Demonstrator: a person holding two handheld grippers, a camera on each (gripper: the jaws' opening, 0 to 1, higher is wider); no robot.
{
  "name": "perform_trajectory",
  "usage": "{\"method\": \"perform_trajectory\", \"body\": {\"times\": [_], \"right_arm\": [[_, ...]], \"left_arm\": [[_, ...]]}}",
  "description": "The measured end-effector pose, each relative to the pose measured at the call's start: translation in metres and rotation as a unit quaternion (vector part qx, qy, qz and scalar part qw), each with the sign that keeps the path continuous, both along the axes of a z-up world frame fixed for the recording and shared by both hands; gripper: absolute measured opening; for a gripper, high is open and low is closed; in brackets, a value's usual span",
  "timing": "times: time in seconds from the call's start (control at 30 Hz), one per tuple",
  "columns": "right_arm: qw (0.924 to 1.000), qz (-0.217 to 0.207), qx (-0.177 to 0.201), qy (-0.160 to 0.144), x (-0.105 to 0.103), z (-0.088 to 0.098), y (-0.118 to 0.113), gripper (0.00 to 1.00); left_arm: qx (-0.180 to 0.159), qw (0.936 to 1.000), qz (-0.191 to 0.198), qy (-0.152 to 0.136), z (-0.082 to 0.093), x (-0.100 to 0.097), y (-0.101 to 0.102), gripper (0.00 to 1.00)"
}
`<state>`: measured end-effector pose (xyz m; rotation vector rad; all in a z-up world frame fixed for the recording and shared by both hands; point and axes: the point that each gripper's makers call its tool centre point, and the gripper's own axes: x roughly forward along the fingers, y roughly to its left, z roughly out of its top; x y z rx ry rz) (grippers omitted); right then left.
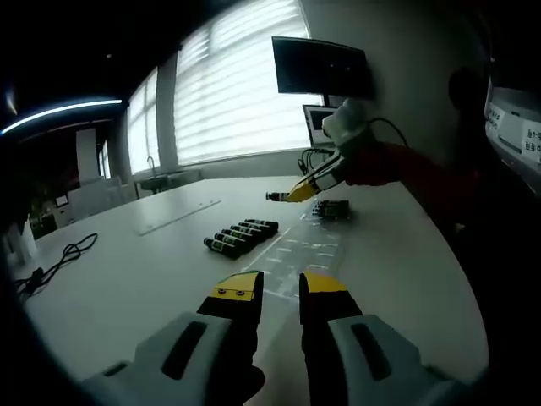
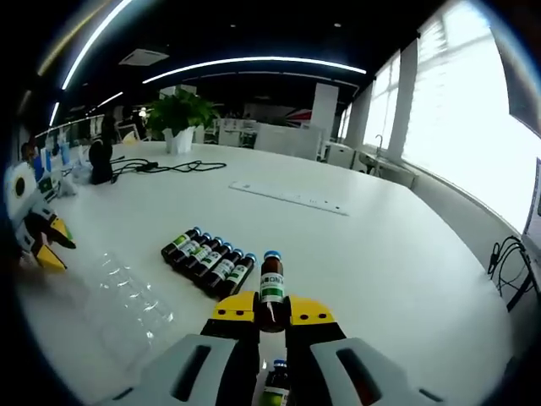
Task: Grip medicine bottles put into box
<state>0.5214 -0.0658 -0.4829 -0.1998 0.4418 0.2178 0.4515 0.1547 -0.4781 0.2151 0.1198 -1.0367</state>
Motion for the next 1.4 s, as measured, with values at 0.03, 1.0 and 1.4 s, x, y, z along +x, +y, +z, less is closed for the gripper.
{"method": "perform_trajectory", "body": {"times": [0.03,1.0,1.4], "right_arm": [[1.0000,-0.001,0.001,-0.001,-0.002,0.001,-0.001,0.07],[0.9992,-0.030,0.027,-0.002,-0.066,-0.009,-0.008,0.07],[0.9989,-0.032,0.033,0.005,-0.071,-0.016,-0.004,0.07]], "left_arm": [[0.000,1.0000,0.000,0.000,0.000,0.000,0.000,0.11],[0.001,1.0000,-0.001,0.000,0.000,-0.002,0.000,0.11],[0.002,1.0000,-0.004,-0.001,-0.001,-0.003,-0.002,0.11]]}}
